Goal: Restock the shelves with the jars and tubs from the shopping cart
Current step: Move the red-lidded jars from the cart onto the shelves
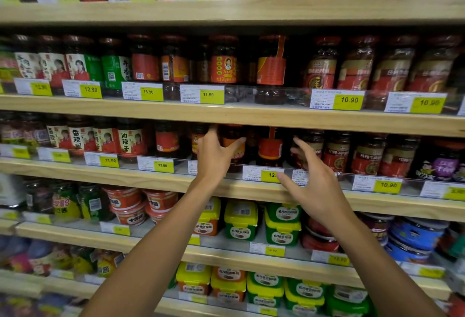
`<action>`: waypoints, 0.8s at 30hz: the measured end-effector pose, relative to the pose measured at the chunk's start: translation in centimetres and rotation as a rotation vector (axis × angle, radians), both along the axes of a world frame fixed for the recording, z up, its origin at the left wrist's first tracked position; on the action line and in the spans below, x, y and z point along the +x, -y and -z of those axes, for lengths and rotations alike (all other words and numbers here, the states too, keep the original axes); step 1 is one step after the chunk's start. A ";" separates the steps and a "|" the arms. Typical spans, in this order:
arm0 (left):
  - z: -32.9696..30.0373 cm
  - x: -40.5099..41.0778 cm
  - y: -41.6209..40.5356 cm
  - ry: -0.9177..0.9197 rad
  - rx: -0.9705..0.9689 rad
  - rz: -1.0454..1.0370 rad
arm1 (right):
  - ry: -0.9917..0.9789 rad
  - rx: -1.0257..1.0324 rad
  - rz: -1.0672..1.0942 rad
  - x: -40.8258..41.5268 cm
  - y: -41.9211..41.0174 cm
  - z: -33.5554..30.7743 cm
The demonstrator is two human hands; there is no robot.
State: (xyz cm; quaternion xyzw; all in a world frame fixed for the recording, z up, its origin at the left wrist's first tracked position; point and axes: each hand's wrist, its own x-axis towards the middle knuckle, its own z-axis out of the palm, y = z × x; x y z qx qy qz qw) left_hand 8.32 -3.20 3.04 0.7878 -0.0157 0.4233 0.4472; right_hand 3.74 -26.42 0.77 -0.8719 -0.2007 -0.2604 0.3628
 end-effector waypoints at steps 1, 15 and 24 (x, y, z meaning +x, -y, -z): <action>-0.2 -0.1 0.1 -0.016 0.020 -0.023 | 0.001 0.000 0.001 0.0 0.0 0.0; 2.2 -7.5 -2.0 -0.045 0.350 0.106 | 0.040 -0.058 -0.008 -2.3 0.9 0.5; 5.9 -10.3 0.3 -0.071 0.848 0.492 | 0.029 -0.222 0.130 -8.4 5.8 5.0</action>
